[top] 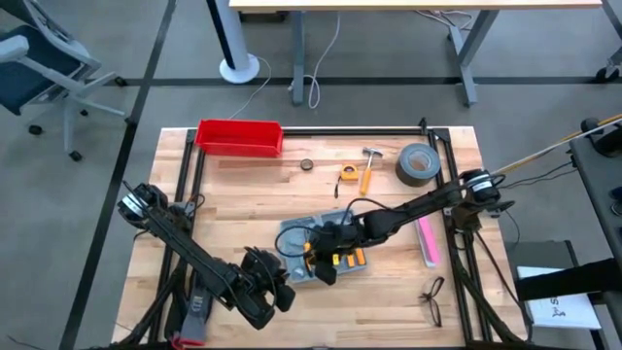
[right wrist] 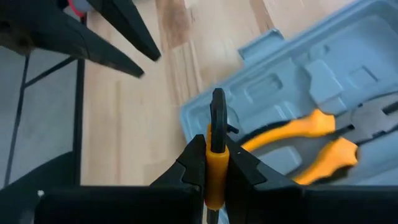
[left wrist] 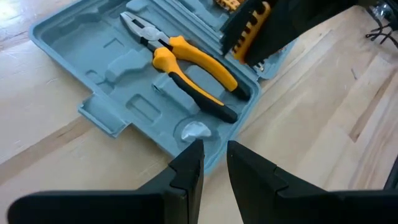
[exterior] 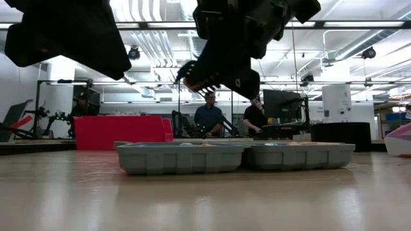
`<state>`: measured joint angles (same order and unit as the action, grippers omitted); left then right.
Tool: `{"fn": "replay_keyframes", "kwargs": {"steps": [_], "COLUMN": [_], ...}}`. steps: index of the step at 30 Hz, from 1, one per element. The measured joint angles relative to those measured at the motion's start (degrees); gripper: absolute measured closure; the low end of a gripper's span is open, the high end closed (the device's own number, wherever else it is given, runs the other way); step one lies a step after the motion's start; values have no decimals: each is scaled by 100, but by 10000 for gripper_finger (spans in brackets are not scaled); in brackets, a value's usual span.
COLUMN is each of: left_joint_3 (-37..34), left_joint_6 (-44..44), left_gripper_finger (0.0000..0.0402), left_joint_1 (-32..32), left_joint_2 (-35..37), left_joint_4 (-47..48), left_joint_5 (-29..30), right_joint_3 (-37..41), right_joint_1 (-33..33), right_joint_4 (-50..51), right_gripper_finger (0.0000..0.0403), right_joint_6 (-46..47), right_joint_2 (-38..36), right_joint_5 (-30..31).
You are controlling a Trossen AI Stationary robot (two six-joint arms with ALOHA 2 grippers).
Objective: Prefit tool cases
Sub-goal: Put the hex keys into the gray toolbox
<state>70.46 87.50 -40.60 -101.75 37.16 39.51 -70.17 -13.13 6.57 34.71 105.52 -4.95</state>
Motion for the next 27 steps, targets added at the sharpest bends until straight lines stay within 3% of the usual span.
{"fn": "replay_keyframes", "kwargs": {"steps": [11, 21, 27], "left_joint_3": [-9, -9, -9], "left_joint_6": [-149, -336, -409], "left_gripper_finger": [326, 326, 326], "left_joint_1": [-49, -70, -72], "left_joint_2": [31, 258, 258], "left_joint_4": [366, 420, 394], "left_joint_5": [-617, -492, -452], "right_joint_3": [-272, -273, -273], "right_joint_1": [26, 208, 309], "right_joint_4": [66, 42, 32], "right_gripper_finger": [389, 387, 356], "right_joint_6": [88, 90, 73], "right_joint_2": [158, 159, 159], "right_joint_5": [0, 174, 278]}}
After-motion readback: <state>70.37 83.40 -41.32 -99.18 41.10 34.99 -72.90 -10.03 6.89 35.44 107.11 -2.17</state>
